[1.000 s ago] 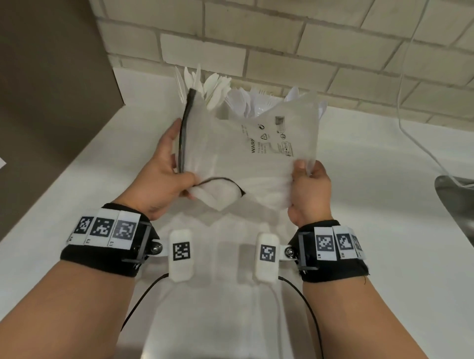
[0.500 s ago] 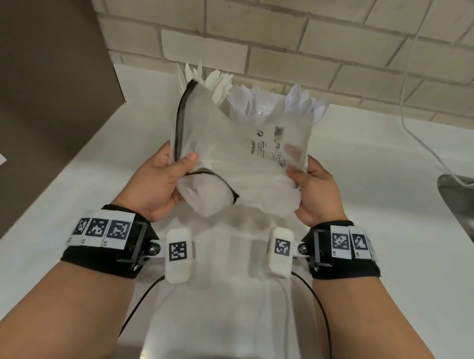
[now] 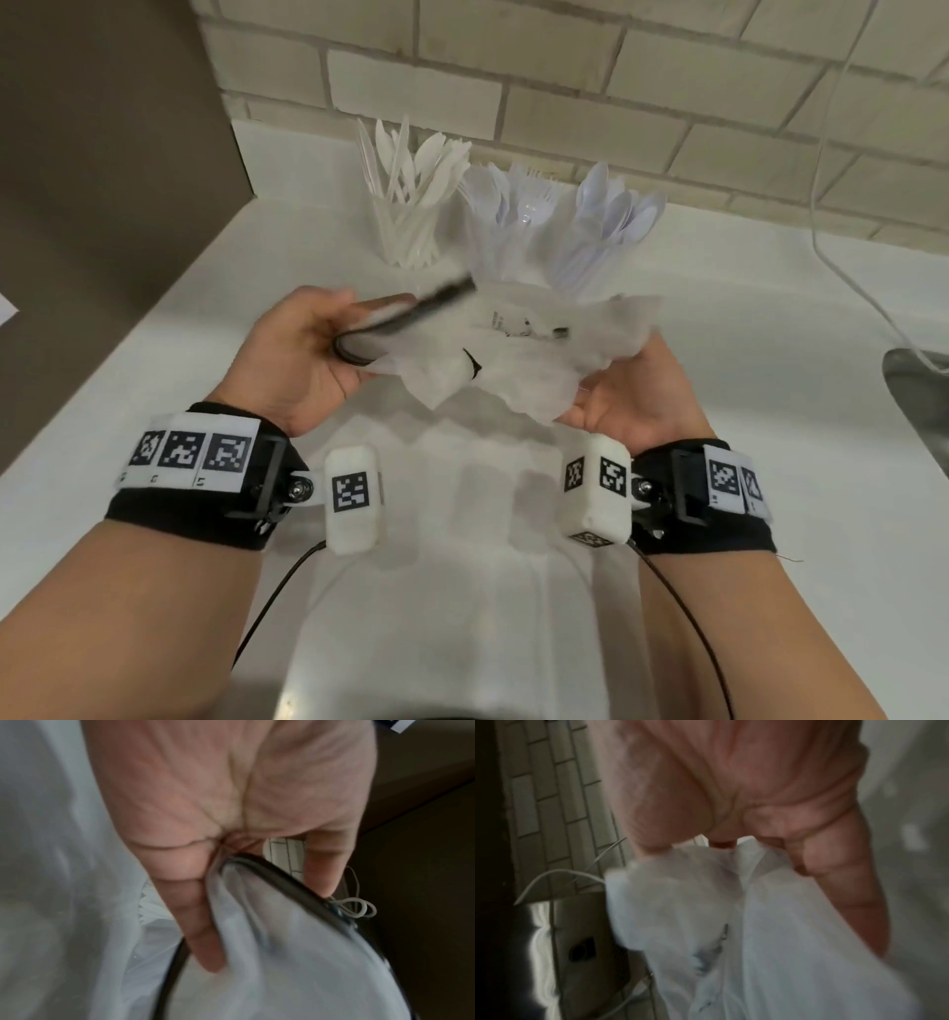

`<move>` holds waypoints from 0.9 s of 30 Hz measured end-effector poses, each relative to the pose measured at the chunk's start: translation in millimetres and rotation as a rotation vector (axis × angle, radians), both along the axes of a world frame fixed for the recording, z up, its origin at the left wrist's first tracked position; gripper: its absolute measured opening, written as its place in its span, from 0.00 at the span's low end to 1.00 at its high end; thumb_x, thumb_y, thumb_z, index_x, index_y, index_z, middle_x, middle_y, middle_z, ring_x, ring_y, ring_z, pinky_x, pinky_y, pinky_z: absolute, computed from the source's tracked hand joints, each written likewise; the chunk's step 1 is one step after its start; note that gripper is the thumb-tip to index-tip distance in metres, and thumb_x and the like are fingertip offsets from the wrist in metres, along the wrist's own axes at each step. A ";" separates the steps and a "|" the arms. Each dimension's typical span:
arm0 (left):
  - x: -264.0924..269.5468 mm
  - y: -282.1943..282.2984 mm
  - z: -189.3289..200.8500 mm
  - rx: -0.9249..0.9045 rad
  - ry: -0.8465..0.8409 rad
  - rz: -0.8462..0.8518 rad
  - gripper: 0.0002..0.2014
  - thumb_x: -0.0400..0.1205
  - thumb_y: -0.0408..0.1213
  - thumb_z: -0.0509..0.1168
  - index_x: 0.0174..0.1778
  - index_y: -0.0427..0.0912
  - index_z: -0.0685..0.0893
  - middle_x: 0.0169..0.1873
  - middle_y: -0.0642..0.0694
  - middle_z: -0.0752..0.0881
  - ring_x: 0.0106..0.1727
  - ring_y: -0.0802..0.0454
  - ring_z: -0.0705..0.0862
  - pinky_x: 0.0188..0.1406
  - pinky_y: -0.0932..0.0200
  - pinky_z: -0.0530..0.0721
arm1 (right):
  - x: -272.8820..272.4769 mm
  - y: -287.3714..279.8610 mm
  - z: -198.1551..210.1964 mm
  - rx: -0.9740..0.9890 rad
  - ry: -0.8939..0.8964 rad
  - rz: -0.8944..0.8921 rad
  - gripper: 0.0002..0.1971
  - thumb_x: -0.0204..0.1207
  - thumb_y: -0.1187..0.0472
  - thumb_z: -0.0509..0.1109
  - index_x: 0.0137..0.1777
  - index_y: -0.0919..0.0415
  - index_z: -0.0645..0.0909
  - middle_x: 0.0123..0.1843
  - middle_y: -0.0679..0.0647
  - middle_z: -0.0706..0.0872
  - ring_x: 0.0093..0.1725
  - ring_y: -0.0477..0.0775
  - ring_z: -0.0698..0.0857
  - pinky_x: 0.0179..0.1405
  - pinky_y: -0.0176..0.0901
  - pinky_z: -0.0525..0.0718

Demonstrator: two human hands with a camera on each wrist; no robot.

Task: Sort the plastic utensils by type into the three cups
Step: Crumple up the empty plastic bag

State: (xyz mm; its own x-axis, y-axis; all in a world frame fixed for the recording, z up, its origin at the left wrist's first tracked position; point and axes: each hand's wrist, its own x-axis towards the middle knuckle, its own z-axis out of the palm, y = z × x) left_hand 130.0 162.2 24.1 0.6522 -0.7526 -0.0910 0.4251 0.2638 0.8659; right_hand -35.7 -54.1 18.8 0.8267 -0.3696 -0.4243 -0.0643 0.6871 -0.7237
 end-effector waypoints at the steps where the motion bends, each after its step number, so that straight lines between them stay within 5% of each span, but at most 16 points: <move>1: 2.3 -0.6 -0.8 0.064 -0.042 -0.001 0.11 0.71 0.43 0.72 0.31 0.38 0.90 0.41 0.41 0.91 0.46 0.51 0.90 0.52 0.51 0.86 | 2.9 1.2 0.1 -0.092 0.046 -0.022 0.17 0.79 0.56 0.66 0.67 0.55 0.77 0.66 0.59 0.84 0.53 0.62 0.89 0.44 0.60 0.88; 2: 3.3 -0.3 -2.3 0.176 -0.168 -0.019 0.13 0.67 0.48 0.77 0.32 0.40 0.90 0.41 0.43 0.90 0.45 0.53 0.89 0.53 0.54 0.85 | 5.1 3.2 0.3 -0.170 0.062 -0.061 0.19 0.77 0.68 0.66 0.66 0.53 0.75 0.63 0.58 0.84 0.50 0.60 0.89 0.40 0.56 0.89; 4: 2.0 0.6 -2.3 0.342 -0.489 -0.078 0.08 0.62 0.41 0.82 0.34 0.49 0.91 0.44 0.52 0.90 0.49 0.61 0.87 0.59 0.62 0.79 | 9.3 5.2 -0.7 -0.298 0.074 -0.154 0.30 0.70 0.82 0.66 0.68 0.54 0.72 0.61 0.58 0.83 0.51 0.59 0.88 0.41 0.54 0.89; 6: -2.7 0.3 3.9 0.441 -0.728 -0.169 0.16 0.69 0.26 0.76 0.37 0.56 0.91 0.53 0.61 0.89 0.59 0.69 0.83 0.63 0.70 0.73 | 10.9 6.8 0.7 -0.378 0.085 -0.218 0.32 0.65 0.84 0.70 0.68 0.63 0.73 0.62 0.65 0.84 0.56 0.65 0.87 0.50 0.58 0.88; 9: -7.7 -2.3 10.6 0.570 -0.885 -0.404 0.28 0.75 0.20 0.64 0.48 0.64 0.90 0.61 0.64 0.83 0.62 0.64 0.82 0.64 0.69 0.76 | 12.3 7.2 0.8 -0.453 0.109 -0.272 0.22 0.63 0.82 0.74 0.59 0.75 0.79 0.56 0.72 0.86 0.52 0.71 0.87 0.55 0.63 0.86; 11: -10.2 -6.0 12.0 0.714 -0.954 -0.500 0.30 0.77 0.24 0.61 0.56 0.70 0.85 0.62 0.64 0.78 0.54 0.57 0.85 0.54 0.66 0.83 | 11.8 8.7 4.3 -0.548 0.073 -0.323 0.12 0.65 0.81 0.73 0.45 0.69 0.82 0.45 0.66 0.87 0.43 0.64 0.85 0.51 0.60 0.84; 14: -16.2 -12.5 13.7 0.820 -0.951 -0.466 0.26 0.78 0.28 0.61 0.64 0.63 0.81 0.59 0.62 0.79 0.43 0.53 0.85 0.31 0.76 0.79 | 13.0 12.9 10.0 -0.796 0.026 -0.382 0.14 0.70 0.78 0.72 0.35 0.56 0.78 0.36 0.56 0.81 0.37 0.55 0.78 0.39 0.47 0.79; 15: -17.8 -15.2 13.1 0.827 -0.969 -0.430 0.24 0.79 0.28 0.62 0.66 0.60 0.80 0.45 0.59 0.73 0.50 0.56 0.84 0.33 0.79 0.76 | 14.1 15.4 11.5 -0.889 0.013 -0.379 0.15 0.70 0.76 0.73 0.34 0.54 0.79 0.35 0.54 0.81 0.36 0.53 0.78 0.38 0.44 0.78; 16: -18.7 -18.0 10.9 0.808 -0.948 -0.388 0.23 0.79 0.29 0.63 0.66 0.58 0.79 0.68 0.58 0.69 0.55 0.54 0.82 0.37 0.81 0.73 | 15.2 19.0 12.9 -0.974 -0.003 -0.363 0.16 0.69 0.76 0.74 0.33 0.52 0.79 0.34 0.52 0.81 0.35 0.51 0.78 0.37 0.42 0.78; 17: -19.2 -21.2 7.2 0.754 -0.853 -0.348 0.21 0.80 0.31 0.65 0.67 0.56 0.80 0.62 0.53 0.84 0.57 0.57 0.84 0.43 0.79 0.74 | 16.6 23.4 14.3 -1.047 -0.028 -0.335 0.16 0.68 0.75 0.75 0.34 0.51 0.80 0.34 0.50 0.81 0.34 0.48 0.79 0.38 0.40 0.79; 19: -26.9 -26.0 10.6 0.583 -0.448 -0.332 0.15 0.83 0.41 0.63 0.66 0.50 0.82 0.60 0.50 0.87 0.56 0.54 0.86 0.43 0.65 0.83 | 18.6 33.6 17.9 -1.163 -0.083 -0.222 0.17 0.65 0.74 0.78 0.37 0.49 0.81 0.39 0.49 0.82 0.36 0.44 0.80 0.41 0.36 0.79; 21: -31.7 -29.1 16.7 0.348 -0.113 -0.344 0.24 0.83 0.56 0.54 0.65 0.44 0.82 0.50 0.48 0.91 0.47 0.51 0.90 0.39 0.56 0.87 | 17.8 42.2 22.8 -1.289 -0.108 -0.043 0.19 0.62 0.70 0.79 0.41 0.44 0.83 0.46 0.47 0.81 0.40 0.42 0.79 0.45 0.28 0.76; 24: -26.7 -31.3 16.9 0.174 0.020 -0.359 0.38 0.78 0.67 0.46 0.70 0.41 0.79 0.61 0.39 0.87 0.58 0.44 0.87 0.51 0.46 0.88 | 18.3 50.5 24.0 -1.392 -0.050 0.246 0.20 0.62 0.64 0.83 0.51 0.45 0.86 0.52 0.46 0.78 0.47 0.36 0.78 0.53 0.22 0.72; 27: -29.3 -34.5 15.2 0.218 -0.012 -0.237 0.28 0.81 0.58 0.58 0.63 0.36 0.82 0.55 0.37 0.88 0.51 0.43 0.89 0.47 0.48 0.89 | 24.3 56.3 17.5 -1.511 0.033 0.335 0.20 0.64 0.60 0.81 0.57 0.48 0.87 0.53 0.41 0.75 0.58 0.42 0.78 0.64 0.31 0.73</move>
